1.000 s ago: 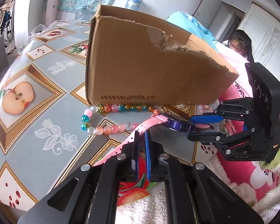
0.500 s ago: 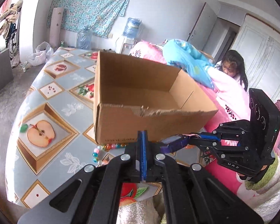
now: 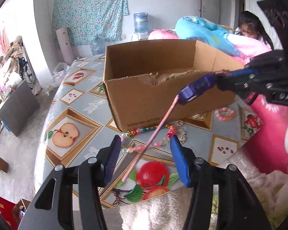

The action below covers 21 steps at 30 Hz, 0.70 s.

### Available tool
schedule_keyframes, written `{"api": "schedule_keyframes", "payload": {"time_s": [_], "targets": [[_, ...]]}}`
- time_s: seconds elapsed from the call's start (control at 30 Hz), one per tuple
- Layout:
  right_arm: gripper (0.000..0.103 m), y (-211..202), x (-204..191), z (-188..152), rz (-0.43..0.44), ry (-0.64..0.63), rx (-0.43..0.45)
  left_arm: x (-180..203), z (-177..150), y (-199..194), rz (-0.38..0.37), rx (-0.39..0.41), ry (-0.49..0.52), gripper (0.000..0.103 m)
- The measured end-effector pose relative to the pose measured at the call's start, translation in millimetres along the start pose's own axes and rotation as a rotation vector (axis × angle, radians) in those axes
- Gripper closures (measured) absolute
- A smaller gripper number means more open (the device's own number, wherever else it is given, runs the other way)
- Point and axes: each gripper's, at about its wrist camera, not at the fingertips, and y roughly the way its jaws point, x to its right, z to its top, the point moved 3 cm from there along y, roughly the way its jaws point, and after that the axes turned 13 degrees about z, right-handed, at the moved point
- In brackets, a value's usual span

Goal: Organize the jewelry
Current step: 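Lift the watch into the cardboard box with both tools and open them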

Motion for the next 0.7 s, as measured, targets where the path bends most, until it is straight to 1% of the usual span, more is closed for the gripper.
{"api": "schedule_keyframes", "payload": {"time_s": [0.03, 0.1, 0.13, 0.17, 0.2, 0.23, 0.3, 0.37, 0.43, 0.5, 0.57, 0.63, 0.67, 0.7], "targets": [[0.102, -2.6, -2.2, 1.8, -0.004, -0.009, 0.001, 0.5, -0.4, 4.5, 0.024, 0.006, 0.002, 0.051], [0.102, -8.0, -6.9, 7.1, -0.017, -0.034, 0.009, 1.6, -1.0, 14.3, 0.041, 0.004, 0.010, 0.051], [0.102, -12.5, -9.2, 10.0, -0.023, -0.044, 0.016, 2.2, -1.5, 17.8, 0.046, 0.002, 0.015, 0.057], [0.102, -16.5, -10.4, 12.1, -0.021, -0.047, 0.025, 2.6, -1.5, 19.9, 0.042, -0.002, 0.022, 0.075], [0.102, -21.5, -11.7, 13.5, -0.021, -0.049, 0.035, 3.0, -1.4, 20.9, 0.030, -0.009, 0.031, 0.086], [0.102, -25.4, -10.6, 16.0, -0.018, -0.050, 0.045, 1.8, -0.3, 20.1, 0.026, -0.013, 0.031, 0.100], [0.102, -35.8, -9.4, 22.3, -0.017, -0.050, 0.071, -3.9, 7.2, 10.1, -0.004, -0.001, 0.010, 0.100], [0.102, -46.1, -0.6, 30.5, 0.003, -0.022, 0.103, -11.8, 21.5, -6.8, -0.042, 0.022, -0.016, 0.101], [0.102, -55.1, 14.4, 40.7, 0.030, 0.021, 0.132, -20.9, 41.6, -23.8, -0.096, 0.054, -0.039, 0.101], [0.102, -58.0, 35.1, 51.8, 0.063, 0.069, 0.141, -27.0, 65.6, -32.3, -0.139, 0.062, -0.054, 0.101], [0.102, -53.4, 59.6, 62.5, 0.099, 0.129, 0.128, -31.3, 92.0, -27.9, -0.195, 0.038, -0.071, 0.101], [0.102, -40.6, 85.4, 72.7, 0.133, 0.192, 0.087, -32.6, 117.7, -11.2, -0.252, -0.018, -0.095, 0.101], [0.102, -31.8, 98.7, 76.6, 0.151, 0.229, 0.063, -31.3, 129.4, -0.8, -0.262, -0.042, -0.098, 0.101], [0.102, -21.6, 109.6, 79.6, 0.163, 0.255, 0.028, -29.1, 141.1, 12.4, -0.253, -0.068, -0.092, 0.101]]}}
